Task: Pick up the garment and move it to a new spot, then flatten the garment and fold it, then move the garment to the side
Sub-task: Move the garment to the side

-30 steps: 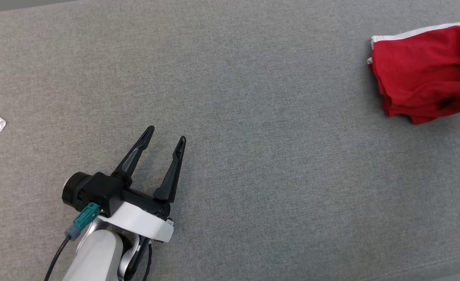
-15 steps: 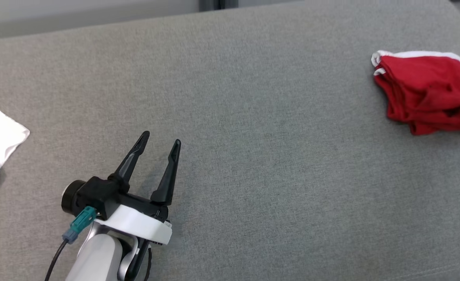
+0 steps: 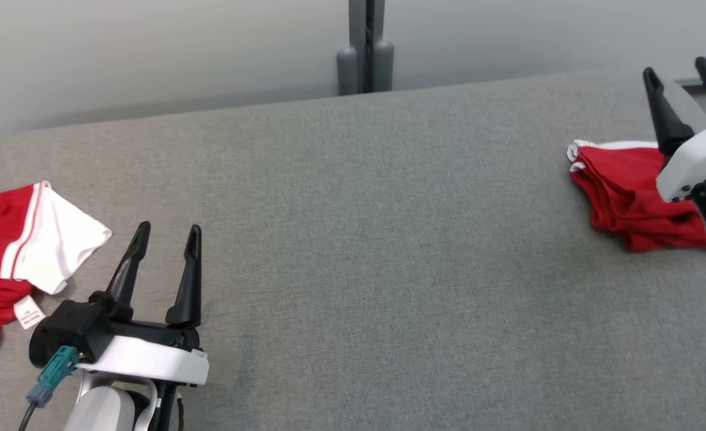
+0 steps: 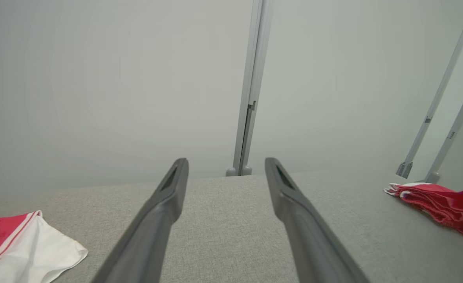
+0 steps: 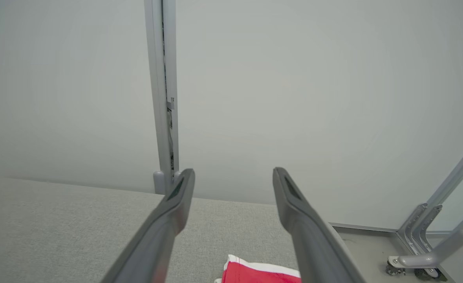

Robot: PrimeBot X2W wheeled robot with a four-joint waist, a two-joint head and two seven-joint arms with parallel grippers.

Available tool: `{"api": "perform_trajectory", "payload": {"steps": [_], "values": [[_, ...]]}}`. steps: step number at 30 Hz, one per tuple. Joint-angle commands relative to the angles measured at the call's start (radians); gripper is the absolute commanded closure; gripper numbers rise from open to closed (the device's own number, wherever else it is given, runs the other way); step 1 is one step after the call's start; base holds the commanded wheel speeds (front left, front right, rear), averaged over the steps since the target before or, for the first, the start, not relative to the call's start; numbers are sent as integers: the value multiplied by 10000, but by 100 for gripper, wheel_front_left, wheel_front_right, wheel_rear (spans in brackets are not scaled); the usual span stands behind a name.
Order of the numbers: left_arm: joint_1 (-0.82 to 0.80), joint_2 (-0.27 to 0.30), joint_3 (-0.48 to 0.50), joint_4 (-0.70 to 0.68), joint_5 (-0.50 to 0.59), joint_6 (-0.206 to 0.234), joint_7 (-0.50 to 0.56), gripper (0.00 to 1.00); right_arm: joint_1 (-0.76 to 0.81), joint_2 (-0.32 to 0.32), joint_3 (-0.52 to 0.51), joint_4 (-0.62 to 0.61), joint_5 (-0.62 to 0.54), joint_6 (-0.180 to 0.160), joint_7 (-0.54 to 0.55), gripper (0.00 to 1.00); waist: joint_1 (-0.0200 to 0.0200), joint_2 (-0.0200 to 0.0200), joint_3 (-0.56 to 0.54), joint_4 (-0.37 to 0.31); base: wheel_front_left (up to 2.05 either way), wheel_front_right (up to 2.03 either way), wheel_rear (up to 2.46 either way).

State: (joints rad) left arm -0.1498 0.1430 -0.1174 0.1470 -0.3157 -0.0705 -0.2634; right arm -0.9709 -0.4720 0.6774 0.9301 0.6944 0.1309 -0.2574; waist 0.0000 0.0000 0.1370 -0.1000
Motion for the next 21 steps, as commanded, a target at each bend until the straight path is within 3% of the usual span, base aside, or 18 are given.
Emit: {"api": "perform_trajectory", "payload": {"steps": [1,9,21], "values": [[155,44,179,-98,-52,87,-11,0,519,-74,-339,-705,-17,-1,-82,0,0,0,-399,287,0,0,0],[678,30,574,-259,-111,444,-11,0,3558,423,-2570,-4030,-1105,0,-86,0,0,0,-786,622,0,0,0],[1446,-316,823,-116,-126,763,-12,0,7367,1795,-4566,-6501,-2384,0,-87,0,0,0,-1051,961,0,0,0]]}}
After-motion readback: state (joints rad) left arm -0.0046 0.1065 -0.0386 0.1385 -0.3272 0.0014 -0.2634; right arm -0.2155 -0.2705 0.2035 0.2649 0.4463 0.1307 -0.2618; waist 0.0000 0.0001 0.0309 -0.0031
